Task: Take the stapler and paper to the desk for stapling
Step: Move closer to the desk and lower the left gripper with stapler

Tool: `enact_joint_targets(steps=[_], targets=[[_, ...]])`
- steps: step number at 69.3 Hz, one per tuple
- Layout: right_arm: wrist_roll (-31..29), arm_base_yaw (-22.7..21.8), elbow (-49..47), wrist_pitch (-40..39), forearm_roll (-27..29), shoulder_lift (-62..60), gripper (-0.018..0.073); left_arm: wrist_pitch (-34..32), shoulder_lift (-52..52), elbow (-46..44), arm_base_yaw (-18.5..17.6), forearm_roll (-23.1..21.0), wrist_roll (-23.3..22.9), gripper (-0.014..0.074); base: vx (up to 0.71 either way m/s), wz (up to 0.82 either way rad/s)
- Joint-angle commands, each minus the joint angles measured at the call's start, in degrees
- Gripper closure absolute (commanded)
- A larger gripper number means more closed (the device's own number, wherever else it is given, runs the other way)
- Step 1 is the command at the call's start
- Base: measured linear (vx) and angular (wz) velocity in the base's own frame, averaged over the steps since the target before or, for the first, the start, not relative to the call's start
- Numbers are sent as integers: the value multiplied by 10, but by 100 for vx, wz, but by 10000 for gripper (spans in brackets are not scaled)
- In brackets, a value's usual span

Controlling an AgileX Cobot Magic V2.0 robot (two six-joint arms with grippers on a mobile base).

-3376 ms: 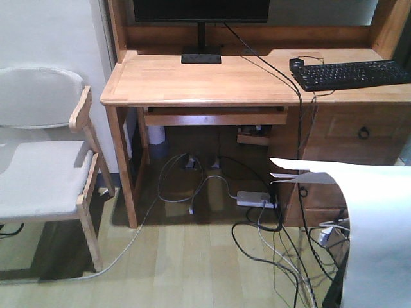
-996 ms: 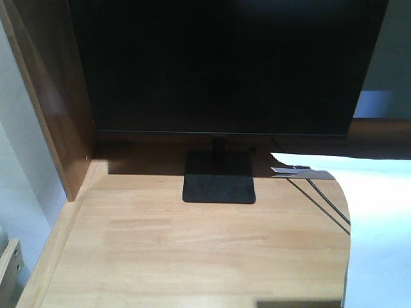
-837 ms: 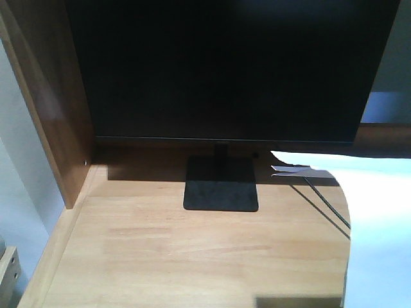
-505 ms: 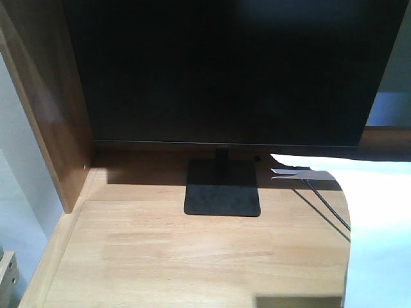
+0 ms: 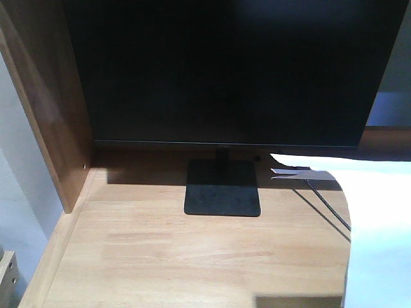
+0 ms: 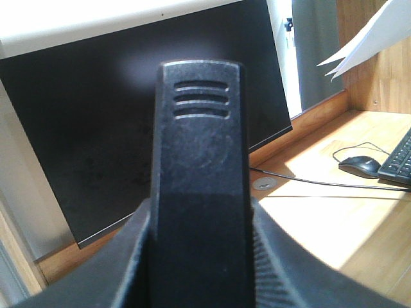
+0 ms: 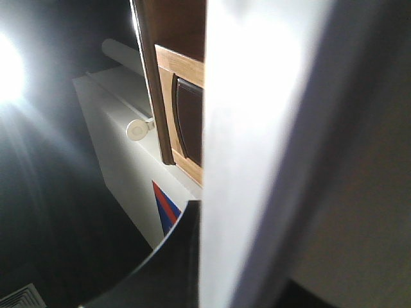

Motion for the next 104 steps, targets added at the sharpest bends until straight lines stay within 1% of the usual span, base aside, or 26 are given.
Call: enact_joint_targets(steps=[1, 51, 61, 73, 94, 100, 104], targets=[[-7, -3, -15, -61, -3, 4, 561, -74, 9, -16, -3, -4, -1, 603, 0, 0], [-7, -3, -15, -61, -3, 4, 561, -74, 9, -16, -3, -4, -1, 603, 0, 0], [-7, -3, -15, -61, -3, 4, 561, -85, 23, -16, -3, -4, -1, 603, 0, 0], [-7, -3, -15, -62, -3, 4, 561, -111, 88, -16, -3, -4, -1, 603, 0, 0], [-7, -3, -15, -63, -3, 4, 561, -229, 290, -16, -3, -10, 0, 603, 0, 0], [-7, -3, -15, -63, -3, 4, 561, -264, 344, -16, -3, -16, 14, 603, 0, 0], [-7, -3, -15, -63, -3, 4, 561, -285, 379, -17, -3, -34, 30, 603, 0, 0]])
